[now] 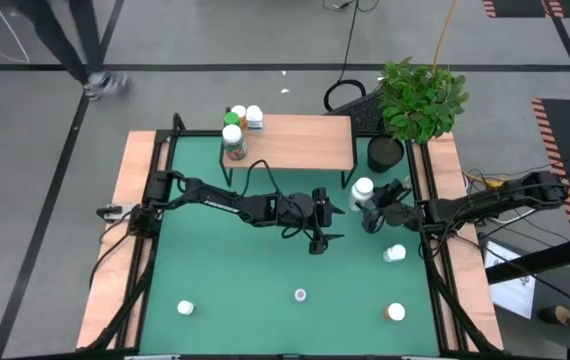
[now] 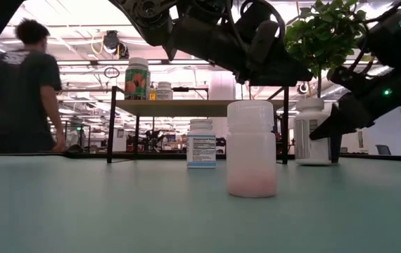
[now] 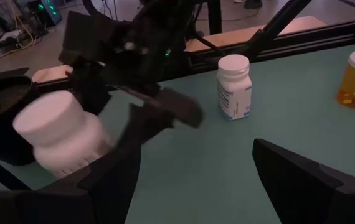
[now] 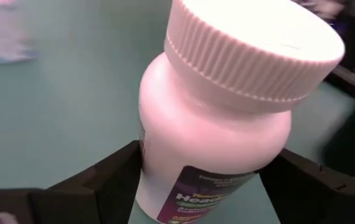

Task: Pick and place medicine bottles onto shelf by color
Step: Put the violet bottle on the shelf

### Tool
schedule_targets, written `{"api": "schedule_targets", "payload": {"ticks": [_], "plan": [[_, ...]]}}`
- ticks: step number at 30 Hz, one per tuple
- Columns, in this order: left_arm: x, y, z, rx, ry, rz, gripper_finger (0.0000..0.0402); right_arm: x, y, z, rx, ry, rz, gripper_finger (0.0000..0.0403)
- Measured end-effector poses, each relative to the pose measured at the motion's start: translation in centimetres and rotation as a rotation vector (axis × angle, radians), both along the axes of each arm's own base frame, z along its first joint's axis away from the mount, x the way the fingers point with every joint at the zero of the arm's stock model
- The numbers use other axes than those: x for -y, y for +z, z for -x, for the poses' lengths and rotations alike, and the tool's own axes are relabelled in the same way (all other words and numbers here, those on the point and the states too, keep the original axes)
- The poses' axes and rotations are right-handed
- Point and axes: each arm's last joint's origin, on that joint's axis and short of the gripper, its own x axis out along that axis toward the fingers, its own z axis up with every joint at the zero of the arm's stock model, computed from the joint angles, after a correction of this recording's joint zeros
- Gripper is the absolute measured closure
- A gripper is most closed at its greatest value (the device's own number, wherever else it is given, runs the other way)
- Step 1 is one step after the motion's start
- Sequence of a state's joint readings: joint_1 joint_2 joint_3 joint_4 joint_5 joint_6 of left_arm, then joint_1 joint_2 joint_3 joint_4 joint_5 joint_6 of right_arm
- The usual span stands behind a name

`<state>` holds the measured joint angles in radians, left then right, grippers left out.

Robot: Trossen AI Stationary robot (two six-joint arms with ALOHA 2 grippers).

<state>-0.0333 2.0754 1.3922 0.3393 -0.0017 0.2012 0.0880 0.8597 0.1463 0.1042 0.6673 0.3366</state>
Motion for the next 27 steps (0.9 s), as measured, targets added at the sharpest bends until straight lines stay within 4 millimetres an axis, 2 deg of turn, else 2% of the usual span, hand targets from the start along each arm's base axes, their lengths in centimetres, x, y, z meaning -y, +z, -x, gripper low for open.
{"api": "schedule_targets", "payload": {"ticks": [6,10,14,21,27], "plan": [[0.0,0.1,0.0,0.010,0.000,0.000,0.0089,-1.4,0.6,-0.8,0.060,0.287,-0.117,0.0116],[0.0,0.3,-0.1,0.035,-0.001,-0.001,0.0089,-2.3,0.7,-0.9,0.081,0.394,-0.161,0.0116],[-0.2,0.3,-0.1,0.035,0.011,0.023,0.0089,-2.9,0.8,-1.2,0.091,0.442,-0.136,0.0117],[-0.9,0.4,-0.1,0.040,0.106,0.086,0.0089,-3.6,0.3,-2.1,0.074,0.460,0.010,0.0117],[-0.8,0.3,-0.1,0.032,0.076,0.119,0.0089,-3.9,-0.1,-3.0,0.059,0.503,0.080,0.0117]]}}
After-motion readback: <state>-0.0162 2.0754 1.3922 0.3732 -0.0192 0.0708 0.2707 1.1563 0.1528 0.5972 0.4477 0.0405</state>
